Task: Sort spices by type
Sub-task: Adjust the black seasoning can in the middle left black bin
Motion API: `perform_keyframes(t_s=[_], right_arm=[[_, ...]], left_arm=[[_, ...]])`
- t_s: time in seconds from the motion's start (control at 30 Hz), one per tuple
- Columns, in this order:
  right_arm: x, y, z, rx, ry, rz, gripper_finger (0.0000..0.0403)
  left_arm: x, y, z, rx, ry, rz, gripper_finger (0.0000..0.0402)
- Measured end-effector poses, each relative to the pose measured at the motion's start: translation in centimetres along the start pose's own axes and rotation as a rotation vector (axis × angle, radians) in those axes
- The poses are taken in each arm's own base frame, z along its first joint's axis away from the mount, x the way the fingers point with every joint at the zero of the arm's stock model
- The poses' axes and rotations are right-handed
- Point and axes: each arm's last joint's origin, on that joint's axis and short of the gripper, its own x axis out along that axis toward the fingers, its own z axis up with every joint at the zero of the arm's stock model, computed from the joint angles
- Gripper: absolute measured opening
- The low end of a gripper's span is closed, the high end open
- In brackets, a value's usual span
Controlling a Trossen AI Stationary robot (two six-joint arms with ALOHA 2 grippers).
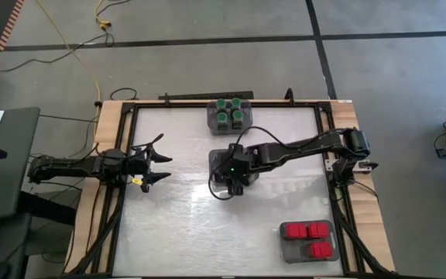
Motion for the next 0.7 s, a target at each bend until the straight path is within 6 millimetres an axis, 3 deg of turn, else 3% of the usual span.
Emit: perform_keyframes(t_s=[0.17, 0.5, 0.7], right_arm=[[0.0, -0.4, 0.0, 0.007, 0.006, -0.033, 0.0265], [2.6, -0.1, -0.8, -0.001, 0.067, -0.034, 0.0265], [3.0, -0.2, -0.8, 0.0, 0.071, -0.04, 0.0265]], left_arm=[[0.0, 0.0, 0.0, 0.0, 0.0, 0.0, 0.027], [0.0, 0.0, 0.0, 0.0, 0.001, 0.0, 0.027], [0.0, 0.0, 0.0, 0.0, 0.004, 0.001, 0.027]])
